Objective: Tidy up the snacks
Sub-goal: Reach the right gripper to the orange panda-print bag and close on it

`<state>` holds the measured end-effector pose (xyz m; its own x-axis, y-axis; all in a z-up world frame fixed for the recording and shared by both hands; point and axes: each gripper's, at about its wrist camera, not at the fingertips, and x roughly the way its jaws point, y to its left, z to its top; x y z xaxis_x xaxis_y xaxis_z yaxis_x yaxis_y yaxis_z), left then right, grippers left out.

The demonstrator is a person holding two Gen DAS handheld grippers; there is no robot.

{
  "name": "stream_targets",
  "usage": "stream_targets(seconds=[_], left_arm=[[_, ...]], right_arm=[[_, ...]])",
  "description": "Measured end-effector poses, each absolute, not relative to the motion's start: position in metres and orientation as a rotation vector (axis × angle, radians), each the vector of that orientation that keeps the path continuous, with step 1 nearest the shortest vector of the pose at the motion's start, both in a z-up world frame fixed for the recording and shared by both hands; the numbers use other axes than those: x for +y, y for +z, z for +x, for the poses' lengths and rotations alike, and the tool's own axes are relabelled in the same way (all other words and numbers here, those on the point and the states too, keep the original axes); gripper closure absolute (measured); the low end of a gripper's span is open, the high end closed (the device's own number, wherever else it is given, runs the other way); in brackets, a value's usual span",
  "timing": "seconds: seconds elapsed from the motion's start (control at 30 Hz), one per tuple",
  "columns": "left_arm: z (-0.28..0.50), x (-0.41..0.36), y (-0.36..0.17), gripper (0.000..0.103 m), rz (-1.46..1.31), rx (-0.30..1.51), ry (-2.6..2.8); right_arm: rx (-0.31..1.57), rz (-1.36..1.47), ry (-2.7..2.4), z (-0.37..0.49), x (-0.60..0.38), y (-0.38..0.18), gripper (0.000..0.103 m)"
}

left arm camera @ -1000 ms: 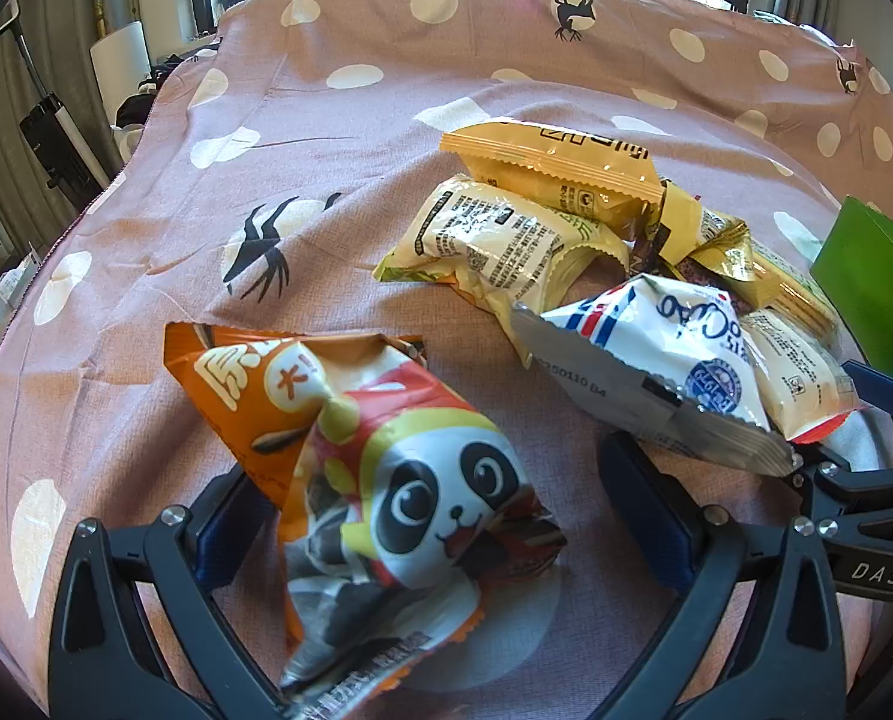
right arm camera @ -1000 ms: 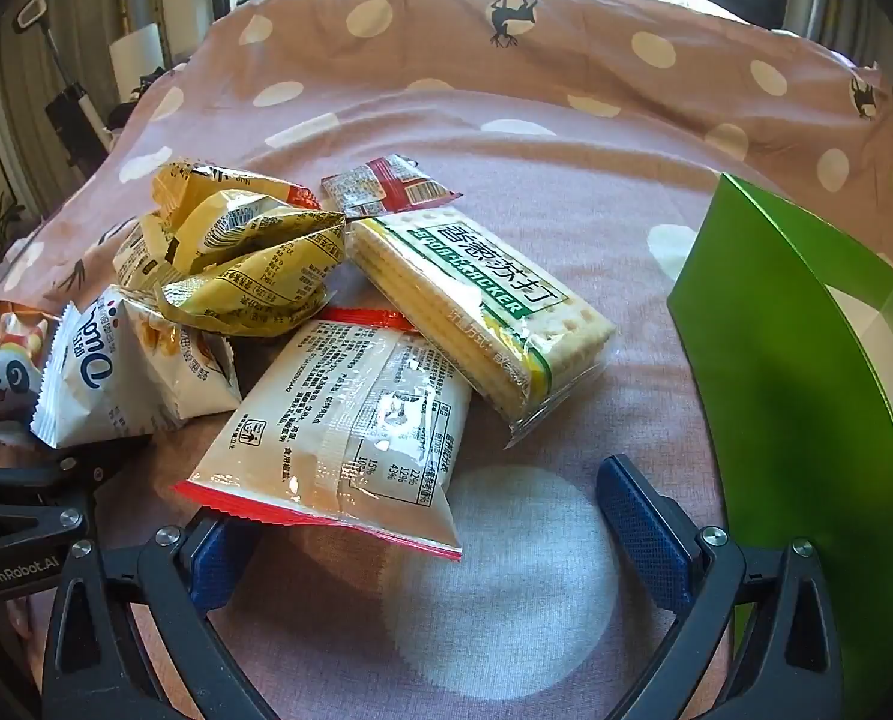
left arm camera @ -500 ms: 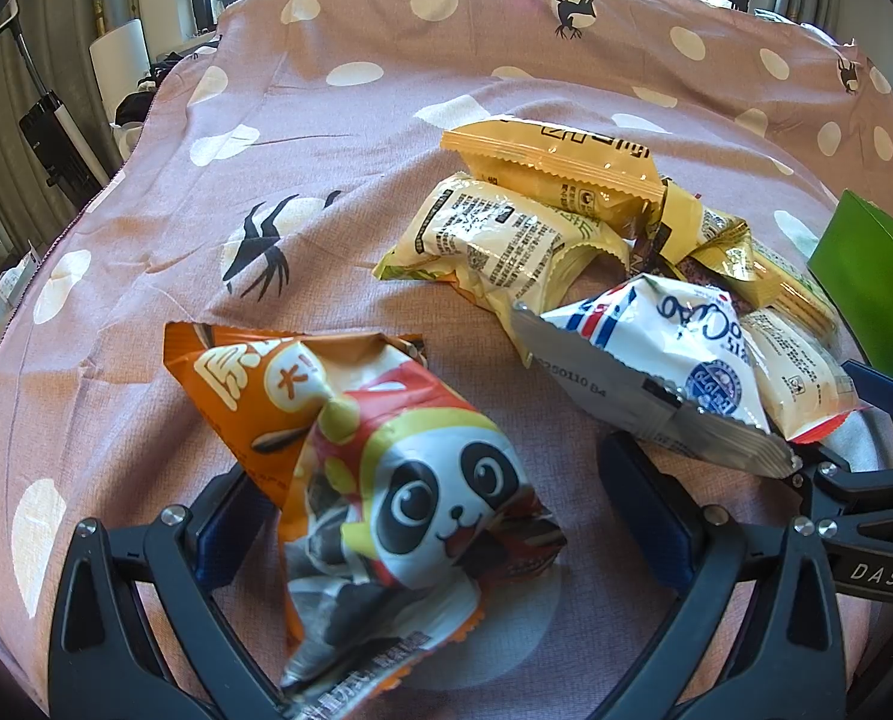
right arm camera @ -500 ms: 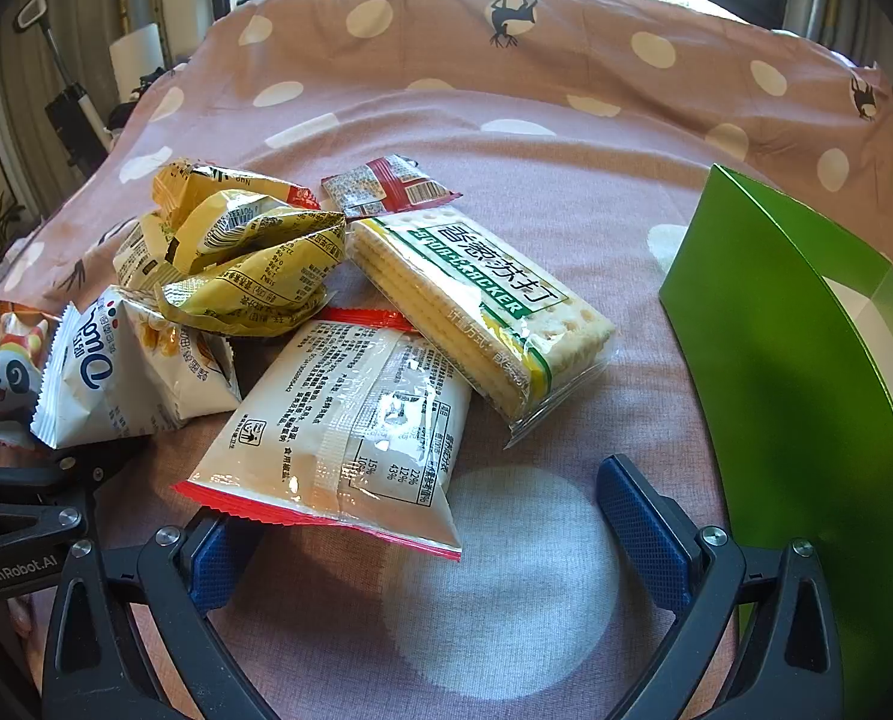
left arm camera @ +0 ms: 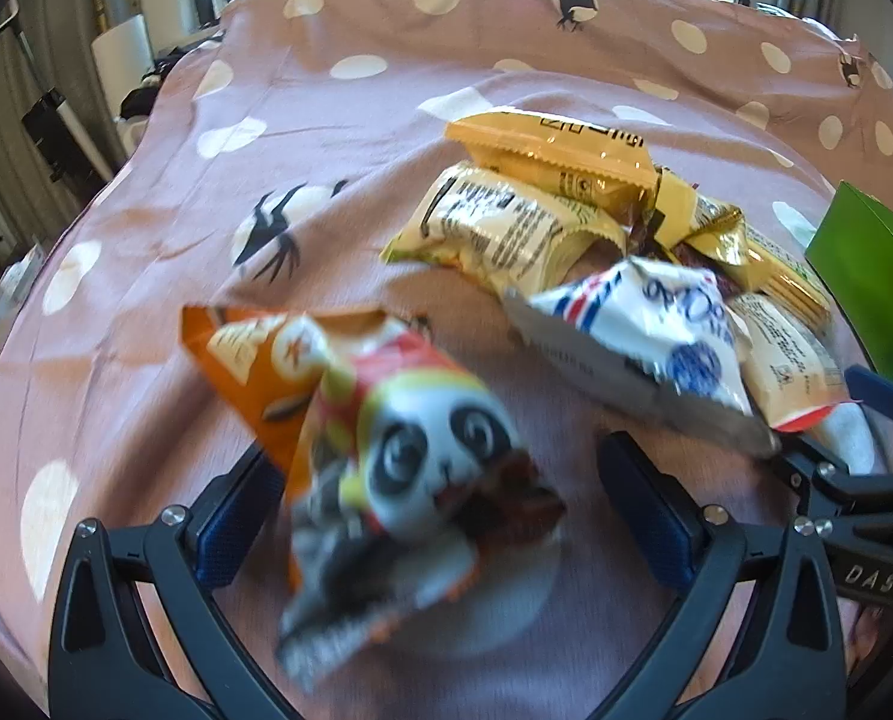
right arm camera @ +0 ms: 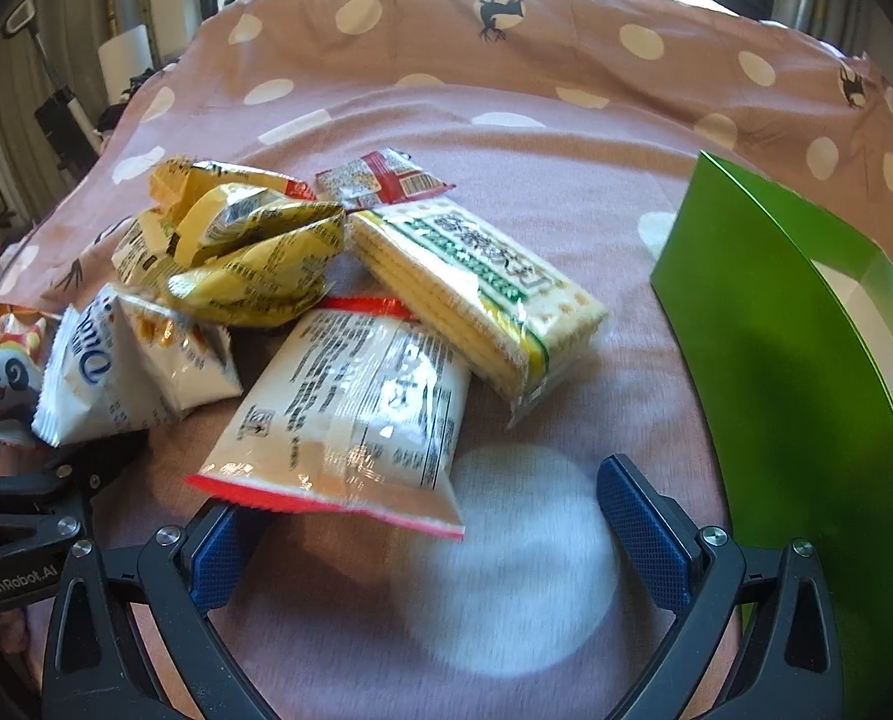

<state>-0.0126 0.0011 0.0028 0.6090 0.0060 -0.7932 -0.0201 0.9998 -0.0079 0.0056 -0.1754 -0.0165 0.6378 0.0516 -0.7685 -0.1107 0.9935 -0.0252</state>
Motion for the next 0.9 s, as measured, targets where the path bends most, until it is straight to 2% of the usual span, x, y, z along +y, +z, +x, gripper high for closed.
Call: stream_targets(seconds=[0.13,0.23,0.27,0.43,0.6,0.7,0.77,0.9], left_arm=[[-0.035,0.006,0.007,0.003,-0.042,0.923,-0.003],[-0.049,0.016,0.018,0.012,-0.102,0.932,-0.056],[-0.051,0.020,0.023,0.015,-0.129,0.933,-0.070],[-0.055,0.048,0.057,0.016,-0.228,0.900,-0.068],[-0.059,0.071,0.069,0.025,-0.308,0.869,-0.089],[-0.060,0.071,0.070,0.032,-0.350,0.865,-0.116],[-0.057,0.070,0.070,0.042,-0.352,0.869,-0.123],[-0.050,0.067,0.066,0.052,-0.337,0.898,-0.130]], right_arm=[[0.863,-0.051,0.097,-0.019,-0.174,-0.016,0.000],[0.886,-0.039,0.129,-0.031,-0.171,-0.009,0.000],[0.895,-0.016,0.145,-0.034,-0.171,-0.005,0.000],[0.856,0.115,0.178,-0.045,-0.177,0.033,0.000],[0.880,0.235,0.329,-0.036,-0.160,0.064,0.001],[0.923,0.306,0.491,-0.023,-0.136,0.073,0.011],[0.961,0.332,0.563,-0.010,-0.117,0.076,0.019],[1.059,0.326,0.602,0.020,-0.080,0.067,0.049]])
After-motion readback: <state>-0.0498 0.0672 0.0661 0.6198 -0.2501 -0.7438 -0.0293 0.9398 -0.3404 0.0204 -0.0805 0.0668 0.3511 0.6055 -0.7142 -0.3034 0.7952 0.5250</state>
